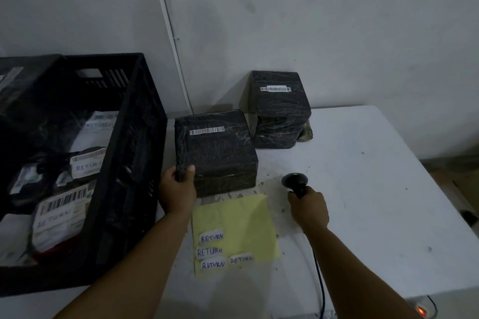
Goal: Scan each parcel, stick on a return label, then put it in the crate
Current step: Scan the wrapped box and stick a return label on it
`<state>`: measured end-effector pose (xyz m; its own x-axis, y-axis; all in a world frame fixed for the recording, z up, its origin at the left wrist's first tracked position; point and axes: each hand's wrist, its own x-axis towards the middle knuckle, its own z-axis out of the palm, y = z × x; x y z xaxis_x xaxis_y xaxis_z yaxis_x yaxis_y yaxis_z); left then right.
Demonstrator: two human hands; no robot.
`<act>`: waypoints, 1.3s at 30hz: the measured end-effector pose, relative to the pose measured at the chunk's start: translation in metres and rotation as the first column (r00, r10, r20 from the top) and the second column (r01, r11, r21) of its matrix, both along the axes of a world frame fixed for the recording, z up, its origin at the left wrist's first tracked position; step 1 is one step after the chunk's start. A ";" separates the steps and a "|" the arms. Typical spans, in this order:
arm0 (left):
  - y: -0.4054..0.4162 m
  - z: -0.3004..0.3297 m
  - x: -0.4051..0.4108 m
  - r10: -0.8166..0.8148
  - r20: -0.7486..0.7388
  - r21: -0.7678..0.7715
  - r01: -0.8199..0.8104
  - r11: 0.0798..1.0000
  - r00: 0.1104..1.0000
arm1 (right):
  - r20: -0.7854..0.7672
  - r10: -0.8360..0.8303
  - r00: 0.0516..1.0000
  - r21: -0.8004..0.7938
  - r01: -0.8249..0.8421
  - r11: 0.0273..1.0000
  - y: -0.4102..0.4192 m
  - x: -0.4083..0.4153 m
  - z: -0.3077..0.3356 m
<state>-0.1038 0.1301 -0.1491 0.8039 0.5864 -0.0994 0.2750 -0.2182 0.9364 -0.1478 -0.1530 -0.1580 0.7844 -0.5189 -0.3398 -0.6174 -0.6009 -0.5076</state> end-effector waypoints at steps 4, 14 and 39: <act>0.003 -0.004 -0.008 -0.052 0.046 -0.019 0.053 0.998 0.998 | -0.026 0.023 0.999 -0.013 -0.023 1.000 0.000 0.001 -0.007; 0.003 -0.026 -0.063 -0.100 -0.061 0.041 0.103 0.994 0.993 | 0.001 -0.026 1.000 -0.159 0.025 0.987 0.001 -0.008 -0.014; -0.008 -0.067 -0.123 -0.727 -0.482 0.396 0.862 0.318 0.489 | 0.088 0.828 0.553 -0.361 -0.757 0.544 0.084 -0.101 -0.050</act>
<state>-0.2266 0.1221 -0.2160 0.9121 -0.3375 -0.2328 -0.1795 -0.8391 0.5135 -0.2487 -0.0694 -0.2077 0.9449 0.3220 -0.0586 0.2896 -0.9060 -0.3088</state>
